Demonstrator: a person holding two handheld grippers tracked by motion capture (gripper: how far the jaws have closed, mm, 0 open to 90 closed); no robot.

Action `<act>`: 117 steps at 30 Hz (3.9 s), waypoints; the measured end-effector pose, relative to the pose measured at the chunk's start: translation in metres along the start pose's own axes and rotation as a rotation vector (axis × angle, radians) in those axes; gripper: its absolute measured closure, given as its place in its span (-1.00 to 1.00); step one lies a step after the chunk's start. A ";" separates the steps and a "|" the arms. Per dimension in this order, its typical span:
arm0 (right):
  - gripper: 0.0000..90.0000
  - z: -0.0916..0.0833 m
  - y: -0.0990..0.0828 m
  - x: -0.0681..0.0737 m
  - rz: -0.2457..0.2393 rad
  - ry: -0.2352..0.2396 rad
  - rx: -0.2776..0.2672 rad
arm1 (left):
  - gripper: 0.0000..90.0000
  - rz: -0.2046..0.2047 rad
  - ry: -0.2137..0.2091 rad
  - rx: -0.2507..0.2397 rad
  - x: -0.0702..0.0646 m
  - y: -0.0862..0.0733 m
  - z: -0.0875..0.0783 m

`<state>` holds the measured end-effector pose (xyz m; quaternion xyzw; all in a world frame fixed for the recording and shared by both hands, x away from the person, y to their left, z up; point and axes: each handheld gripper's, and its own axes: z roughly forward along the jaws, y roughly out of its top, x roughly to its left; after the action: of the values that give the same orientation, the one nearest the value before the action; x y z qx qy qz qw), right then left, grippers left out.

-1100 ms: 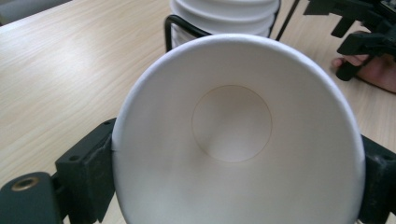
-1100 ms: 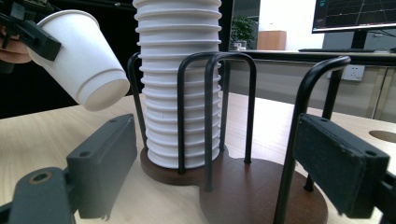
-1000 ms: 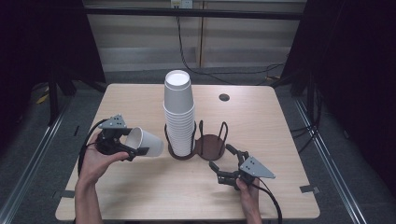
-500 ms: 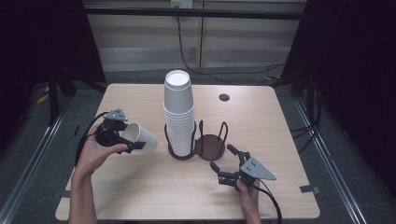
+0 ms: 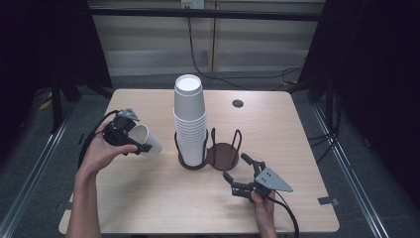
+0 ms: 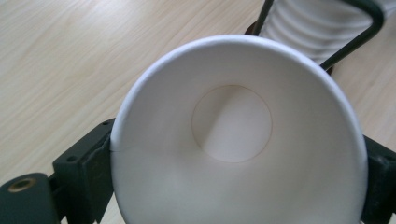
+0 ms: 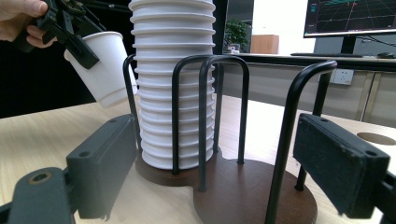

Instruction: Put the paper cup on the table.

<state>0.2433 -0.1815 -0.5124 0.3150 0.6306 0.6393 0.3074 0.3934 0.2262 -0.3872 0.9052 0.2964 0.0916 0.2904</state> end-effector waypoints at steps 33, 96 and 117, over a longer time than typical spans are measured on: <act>-0.70 0.000 0.000 0.000 -0.001 0.006 0.002 | -0.84 0.075 0.054 0.322 0.014 0.025 0.040; -0.71 0.000 0.000 0.000 0.009 0.008 0.008 | -0.63 -0.019 0.017 0.127 0.012 -0.044 0.053; -0.71 0.000 0.000 0.000 0.009 0.008 0.008 | -0.64 -0.144 0.013 -0.158 0.000 -0.070 0.023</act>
<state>0.2432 -0.1821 -0.5122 0.3167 0.6330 0.6392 0.3007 0.3672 0.2615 -0.4470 0.8552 0.3544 0.0997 0.3649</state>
